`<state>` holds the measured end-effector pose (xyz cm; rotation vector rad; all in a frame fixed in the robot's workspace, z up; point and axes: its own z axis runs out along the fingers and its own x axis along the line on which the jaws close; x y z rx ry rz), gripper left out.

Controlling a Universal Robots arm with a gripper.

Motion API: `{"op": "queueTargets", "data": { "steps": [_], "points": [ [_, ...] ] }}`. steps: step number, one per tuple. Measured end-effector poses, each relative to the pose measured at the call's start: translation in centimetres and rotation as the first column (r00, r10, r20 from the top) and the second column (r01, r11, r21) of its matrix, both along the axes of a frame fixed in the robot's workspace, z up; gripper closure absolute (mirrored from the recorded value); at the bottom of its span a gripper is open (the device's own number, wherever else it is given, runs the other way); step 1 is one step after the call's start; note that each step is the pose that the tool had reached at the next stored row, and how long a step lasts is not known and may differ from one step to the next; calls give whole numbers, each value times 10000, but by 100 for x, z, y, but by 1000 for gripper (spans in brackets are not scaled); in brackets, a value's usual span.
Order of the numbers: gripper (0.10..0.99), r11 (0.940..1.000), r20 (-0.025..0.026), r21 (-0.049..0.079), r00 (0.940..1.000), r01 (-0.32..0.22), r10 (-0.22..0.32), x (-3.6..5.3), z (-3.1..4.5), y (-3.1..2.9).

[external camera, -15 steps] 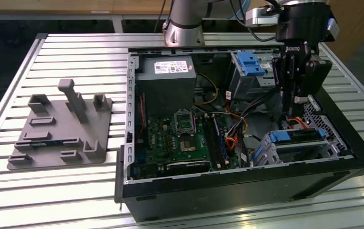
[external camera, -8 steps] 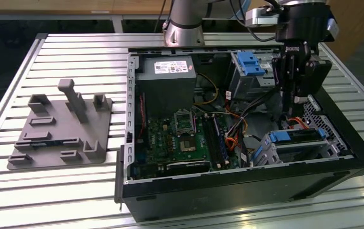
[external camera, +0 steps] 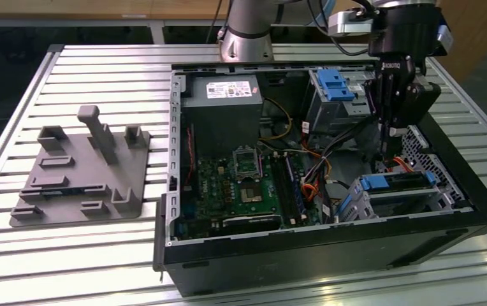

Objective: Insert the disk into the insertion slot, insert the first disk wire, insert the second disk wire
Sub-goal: 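Insert the second disk wire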

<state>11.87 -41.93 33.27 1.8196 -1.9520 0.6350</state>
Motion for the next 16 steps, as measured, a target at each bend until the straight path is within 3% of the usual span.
{"op": "queueTargets", "data": {
  "steps": [16],
  "points": [
    [925, 10000, -10, 0, 10000, 0, 0, 1, -4, 1]
  ]
}}
